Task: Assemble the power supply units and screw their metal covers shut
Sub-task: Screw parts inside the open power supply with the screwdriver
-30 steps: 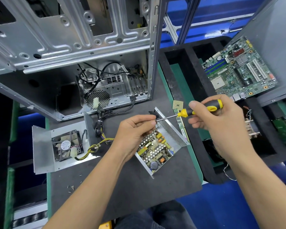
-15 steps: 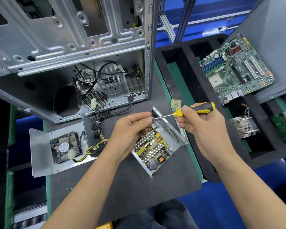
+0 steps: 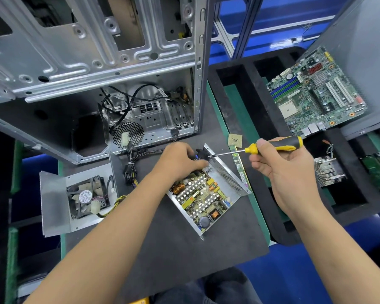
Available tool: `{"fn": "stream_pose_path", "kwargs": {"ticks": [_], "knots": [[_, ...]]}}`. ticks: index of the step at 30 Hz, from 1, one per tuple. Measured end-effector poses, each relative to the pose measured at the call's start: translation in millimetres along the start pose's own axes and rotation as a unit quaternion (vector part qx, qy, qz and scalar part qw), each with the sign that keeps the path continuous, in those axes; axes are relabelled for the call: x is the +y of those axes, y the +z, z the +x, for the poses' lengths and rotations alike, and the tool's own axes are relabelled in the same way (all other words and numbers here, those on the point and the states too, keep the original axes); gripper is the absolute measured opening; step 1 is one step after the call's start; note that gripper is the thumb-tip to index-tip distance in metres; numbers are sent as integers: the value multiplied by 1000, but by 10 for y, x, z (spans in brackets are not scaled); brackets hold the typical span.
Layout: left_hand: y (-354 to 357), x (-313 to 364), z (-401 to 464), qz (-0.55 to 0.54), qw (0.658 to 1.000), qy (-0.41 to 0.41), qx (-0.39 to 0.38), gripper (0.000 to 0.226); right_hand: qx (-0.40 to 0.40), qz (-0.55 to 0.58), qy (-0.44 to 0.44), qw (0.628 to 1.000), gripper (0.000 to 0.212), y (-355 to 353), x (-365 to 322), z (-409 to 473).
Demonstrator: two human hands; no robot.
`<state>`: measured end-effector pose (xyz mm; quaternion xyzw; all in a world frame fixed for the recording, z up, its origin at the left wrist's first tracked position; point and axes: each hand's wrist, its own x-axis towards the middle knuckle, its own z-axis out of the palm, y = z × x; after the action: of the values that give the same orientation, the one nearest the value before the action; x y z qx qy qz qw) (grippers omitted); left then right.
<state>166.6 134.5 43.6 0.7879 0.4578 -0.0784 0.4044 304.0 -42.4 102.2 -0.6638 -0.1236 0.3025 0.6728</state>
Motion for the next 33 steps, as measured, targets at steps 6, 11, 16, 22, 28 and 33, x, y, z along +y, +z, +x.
{"fn": "stream_pose_path", "kwargs": {"ticks": [6,11,16,22,28,33], "knots": [[163,37,79,74,997,-3,-16,41,3,-17,-21,1000,15,10,1,-19],[261,43,71,78,997,16,22,32,7,-28,-23,999,15,20,5,-22],[336,45,113,98,994,23,39,33,10,-30,-23,999,14,45,8,-28],[394,38,159,96,995,9,40,38,-1,-40,-26,999,16,79,31,-42],[403,23,163,90,995,3,41,39,-4,-43,-27,999,29,98,49,-44],[395,13,174,47,998,-11,39,38,-6,-50,-28,998,25,107,44,-48]]}}
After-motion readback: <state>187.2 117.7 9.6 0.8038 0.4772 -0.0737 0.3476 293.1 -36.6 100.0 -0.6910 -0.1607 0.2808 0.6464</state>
